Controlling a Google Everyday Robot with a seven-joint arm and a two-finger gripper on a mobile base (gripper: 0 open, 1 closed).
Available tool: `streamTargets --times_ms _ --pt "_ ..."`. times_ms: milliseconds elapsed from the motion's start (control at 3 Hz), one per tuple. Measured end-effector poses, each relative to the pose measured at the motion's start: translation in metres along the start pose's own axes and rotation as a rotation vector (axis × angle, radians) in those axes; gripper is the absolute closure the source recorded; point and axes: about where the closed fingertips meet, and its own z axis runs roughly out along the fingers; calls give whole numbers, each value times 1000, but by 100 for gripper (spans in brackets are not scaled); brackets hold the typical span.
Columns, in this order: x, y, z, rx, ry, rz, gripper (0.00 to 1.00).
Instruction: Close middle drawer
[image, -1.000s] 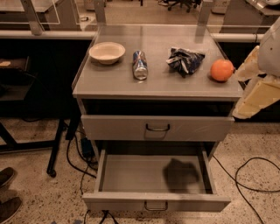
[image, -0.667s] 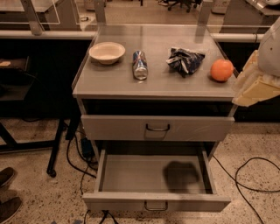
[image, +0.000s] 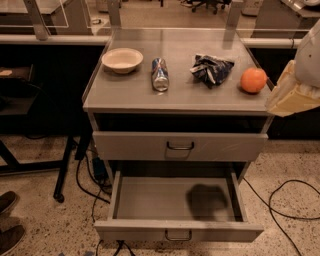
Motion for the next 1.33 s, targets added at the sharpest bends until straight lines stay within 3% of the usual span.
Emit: streamTargets --times_ms 333,667,1000,1333 --pt "-2 -15 -26 92 15 -3 100" --pt "2 -15 -33 150 2 10 100" --pt "19 -1 9 128 8 31 100" --pt "38 20 81 33 48 43 100"
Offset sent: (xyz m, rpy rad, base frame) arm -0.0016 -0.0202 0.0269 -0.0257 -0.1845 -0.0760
